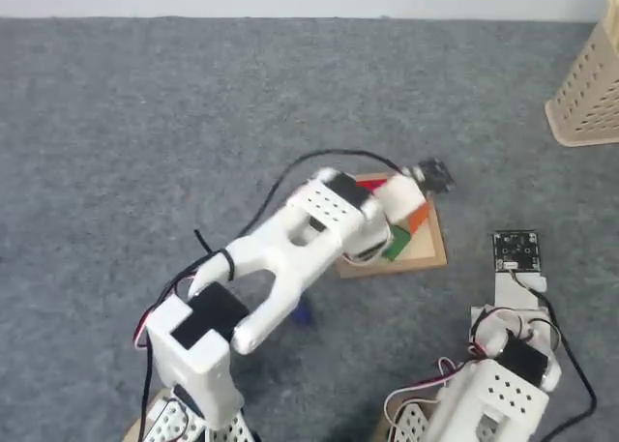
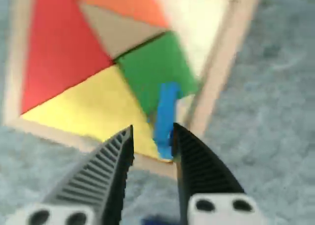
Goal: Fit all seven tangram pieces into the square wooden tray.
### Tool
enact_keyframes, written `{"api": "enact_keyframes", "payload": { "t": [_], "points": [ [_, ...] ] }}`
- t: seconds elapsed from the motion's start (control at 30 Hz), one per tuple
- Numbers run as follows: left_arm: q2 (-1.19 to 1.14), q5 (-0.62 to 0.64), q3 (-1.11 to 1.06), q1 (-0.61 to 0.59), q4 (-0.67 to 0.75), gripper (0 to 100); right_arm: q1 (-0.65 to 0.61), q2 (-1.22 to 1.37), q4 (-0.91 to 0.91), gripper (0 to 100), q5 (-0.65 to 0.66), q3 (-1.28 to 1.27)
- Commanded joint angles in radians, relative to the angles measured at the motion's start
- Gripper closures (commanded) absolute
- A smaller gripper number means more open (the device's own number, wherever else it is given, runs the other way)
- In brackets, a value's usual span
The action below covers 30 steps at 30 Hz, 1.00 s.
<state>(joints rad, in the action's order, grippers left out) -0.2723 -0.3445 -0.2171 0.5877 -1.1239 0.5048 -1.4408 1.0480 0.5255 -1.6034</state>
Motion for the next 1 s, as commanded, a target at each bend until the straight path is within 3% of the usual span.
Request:
{"api": "enact_keyframes", "payload": {
  "t": [0.0,0.37,0.53,0.63,0.97],
  "points": [
    [0.026,-0.005,0.061,-0.044,-0.018,88,-0.015,-0.018,0.010,98.9,0.014,0.006],
    [0.054,0.049,0.084,-0.104,-0.009,88,-0.015,-0.018,0.010,98.9,0.014,0.006],
    [0.091,0.153,0.025,-0.149,0.117,88,-0.015,-0.019,0.010,98.9,0.014,0.006],
    [0.048,0.144,-0.005,-0.138,0.183,88,-0.015,-0.019,0.010,98.9,0.014,0.006],
    [-0.032,0.144,0.036,-0.103,0.149,88,-0.015,-0.019,0.008,98.9,0.014,0.006]
  ]
}}
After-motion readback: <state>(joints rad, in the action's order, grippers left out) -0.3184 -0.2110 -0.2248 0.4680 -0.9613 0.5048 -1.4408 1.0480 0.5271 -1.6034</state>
